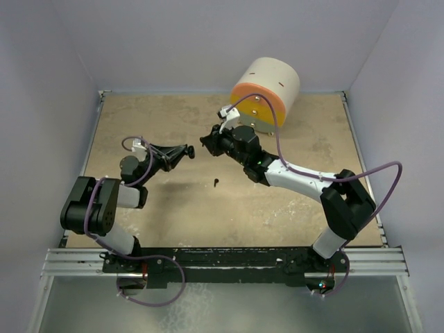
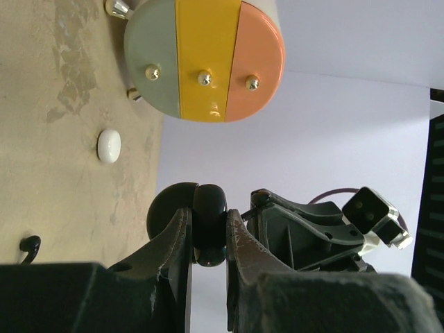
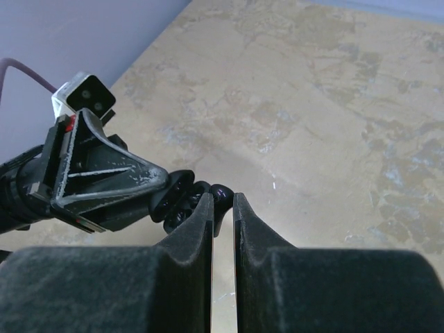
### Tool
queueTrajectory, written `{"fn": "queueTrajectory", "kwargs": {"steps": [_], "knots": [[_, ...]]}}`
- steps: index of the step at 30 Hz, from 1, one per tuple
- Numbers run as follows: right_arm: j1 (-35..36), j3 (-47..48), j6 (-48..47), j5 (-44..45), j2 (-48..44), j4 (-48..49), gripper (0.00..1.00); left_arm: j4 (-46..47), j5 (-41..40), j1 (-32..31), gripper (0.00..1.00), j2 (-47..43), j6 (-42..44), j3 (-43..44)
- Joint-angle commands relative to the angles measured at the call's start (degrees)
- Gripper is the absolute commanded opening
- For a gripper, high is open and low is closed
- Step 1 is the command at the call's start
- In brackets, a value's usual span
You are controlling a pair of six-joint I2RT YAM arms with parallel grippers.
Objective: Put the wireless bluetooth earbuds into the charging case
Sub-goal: Place the earbud in the charging case.
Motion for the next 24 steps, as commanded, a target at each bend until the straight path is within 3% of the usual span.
{"fn": "queueTrajectory", "kwargs": {"steps": [1, 6, 12, 24], "knots": [[-0.14, 0.31, -3.21, 1.36, -1.91, 3.75, 0.0, -6.33, -0.8, -0.85, 0.0, -2.07, 2.33, 3.89], [-0.08, -0.22, -5.08, 2.42, -2.32, 4.34, 0.0, -23.46, -0.71, -0.87, 0.0, -5.94, 8.55, 8.24], [-0.09, -1.76, -7.44, 3.22, -2.88, 6.37, 0.0, -33.81, -0.05, -1.08, 0.0, -7.47, 11.25, 11.84], [-0.12, -2.43, -10.2, 2.75, -1.94, 8.96, 0.0, -36.52, -0.48, -4.37, 0.0, -6.54, 9.83, 14.44]]}}
